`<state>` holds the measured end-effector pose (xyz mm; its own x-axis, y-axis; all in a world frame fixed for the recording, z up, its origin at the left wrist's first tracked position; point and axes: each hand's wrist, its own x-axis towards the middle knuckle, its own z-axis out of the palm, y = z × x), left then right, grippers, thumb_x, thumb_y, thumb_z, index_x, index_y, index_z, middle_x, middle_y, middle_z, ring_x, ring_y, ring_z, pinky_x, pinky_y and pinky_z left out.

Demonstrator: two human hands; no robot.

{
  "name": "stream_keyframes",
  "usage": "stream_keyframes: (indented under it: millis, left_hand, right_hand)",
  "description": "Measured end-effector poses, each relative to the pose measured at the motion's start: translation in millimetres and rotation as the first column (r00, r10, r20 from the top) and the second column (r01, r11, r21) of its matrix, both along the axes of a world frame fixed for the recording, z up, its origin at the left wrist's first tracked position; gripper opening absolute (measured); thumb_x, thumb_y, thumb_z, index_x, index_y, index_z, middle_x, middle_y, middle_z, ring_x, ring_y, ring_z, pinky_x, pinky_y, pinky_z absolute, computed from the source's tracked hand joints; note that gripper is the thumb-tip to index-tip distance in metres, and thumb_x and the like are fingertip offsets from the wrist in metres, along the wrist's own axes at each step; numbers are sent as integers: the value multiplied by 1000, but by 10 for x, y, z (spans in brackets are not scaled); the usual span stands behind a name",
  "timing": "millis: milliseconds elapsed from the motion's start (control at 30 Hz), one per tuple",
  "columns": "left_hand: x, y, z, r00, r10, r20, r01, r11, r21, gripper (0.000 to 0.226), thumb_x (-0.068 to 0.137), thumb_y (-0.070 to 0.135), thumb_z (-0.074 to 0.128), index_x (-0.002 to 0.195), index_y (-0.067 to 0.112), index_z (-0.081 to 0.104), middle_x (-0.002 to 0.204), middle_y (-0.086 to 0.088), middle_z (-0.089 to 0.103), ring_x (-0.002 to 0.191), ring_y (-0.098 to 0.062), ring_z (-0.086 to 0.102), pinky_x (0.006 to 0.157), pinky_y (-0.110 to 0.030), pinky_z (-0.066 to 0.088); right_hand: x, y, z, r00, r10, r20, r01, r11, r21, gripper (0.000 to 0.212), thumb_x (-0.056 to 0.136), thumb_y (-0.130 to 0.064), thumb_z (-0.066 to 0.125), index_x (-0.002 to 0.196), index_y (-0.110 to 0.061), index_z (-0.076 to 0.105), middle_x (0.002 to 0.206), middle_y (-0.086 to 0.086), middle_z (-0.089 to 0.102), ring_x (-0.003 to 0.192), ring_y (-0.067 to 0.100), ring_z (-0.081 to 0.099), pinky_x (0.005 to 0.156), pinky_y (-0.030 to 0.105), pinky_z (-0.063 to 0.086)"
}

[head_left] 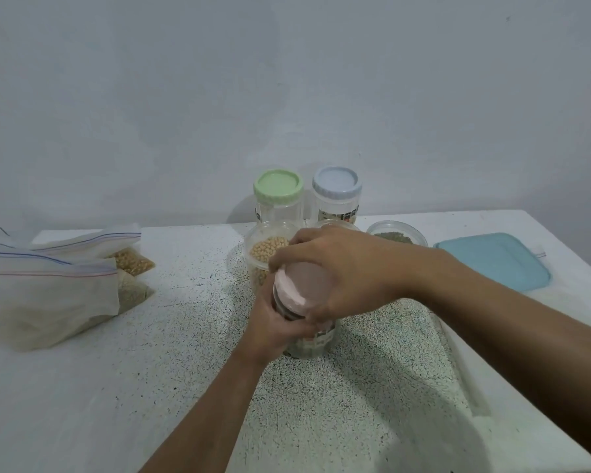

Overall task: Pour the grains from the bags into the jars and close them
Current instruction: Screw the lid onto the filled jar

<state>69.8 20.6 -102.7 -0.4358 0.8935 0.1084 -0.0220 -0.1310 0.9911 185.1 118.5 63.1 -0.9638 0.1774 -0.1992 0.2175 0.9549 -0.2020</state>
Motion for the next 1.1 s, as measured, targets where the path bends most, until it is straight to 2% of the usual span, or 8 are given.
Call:
stream_keyframes:
  millis: [133, 233, 433, 500, 600, 700, 933, 1100]
  left_hand:
    - [13, 1, 11, 999, -23, 26, 23, 1000, 9, 93, 50, 17, 91, 133, 25, 49, 114, 7, 73, 112, -18, 69, 86, -29, 57]
    - [14, 0, -7, 999, -27, 27, 28, 999, -22, 87, 45, 37, 100, 123, 28, 62, 113, -2, 75, 111, -28, 70, 87, -37, 60]
    - [1, 30, -13, 997, -35, 67, 37, 999, -21, 111, 48, 37, 100, 140, 12, 44, 120, -16, 70, 116, -35, 67, 92, -40, 57]
    - [-10, 22, -16, 998, -31, 48, 32, 999, -18, 100, 48, 32, 101, 135, 19, 52, 117, -13, 72, 115, -34, 68, 88, -37, 58]
    - [-8, 0, -21, 998, -22, 54, 23, 1000, -20, 99, 45, 20, 96, 132, 22, 51, 112, 1, 74, 109, -23, 71, 83, -30, 58]
    - [-7, 9, -27, 998, -31, 52, 32, 999, -12, 95, 46, 13, 91, 130, 19, 46, 109, 8, 74, 106, -17, 71, 83, -26, 58]
    - [-38, 24, -86, 997, -34, 64, 35, 999, -16, 100, 49, 13, 91, 138, 4, 44, 109, -4, 73, 106, -25, 71, 84, -31, 58]
    - [-23, 29, -98, 997, -14, 72, 16, 1000, -25, 109, 47, 23, 98, 140, 7, 44, 115, -8, 70, 112, -27, 69, 88, -34, 58]
  right_hand:
    - [-46, -51, -16, 993, -113, -19, 115, 981, 156, 72, 77, -78, 62, 137, -41, 46, 115, -6, 56, 109, 20, 57, 86, 36, 45]
    - [-76, -113, -117, 980, -188, -64, 198, 924, 326, 87, 75, -96, 37, 130, -29, 46, 106, 4, 61, 89, 27, 56, 71, 37, 37]
    - [-84, -106, -129, 957, -279, -83, 289, 876, 386, 104, 70, -98, 10, 115, -14, 52, 93, 8, 61, 79, 27, 55, 70, 39, 46]
    - [-75, -97, -84, 966, -249, -65, 255, 888, 382, 104, 71, -98, 15, 122, -16, 53, 106, 9, 62, 87, 29, 59, 75, 41, 48]
    - [-52, -75, -29, 996, -82, 34, 72, 967, 243, 82, 81, -86, 47, 145, -36, 39, 125, 2, 53, 113, 26, 57, 95, 44, 48]
    - [-42, -23, -34, 999, -13, 49, 9, 996, 92, 72, 78, -63, 71, 141, -48, 40, 116, -4, 49, 106, 22, 53, 94, 45, 49]
    - [-55, 108, 4, 997, 62, 45, -57, 993, -105, 71, 75, -32, 82, 138, -45, 53, 131, -8, 49, 121, 17, 50, 100, 42, 46]
    - [-85, 79, 58, 995, 73, 69, -73, 997, 7, 76, 71, -44, 86, 139, -48, 51, 131, -10, 52, 124, 18, 43, 104, 47, 43]
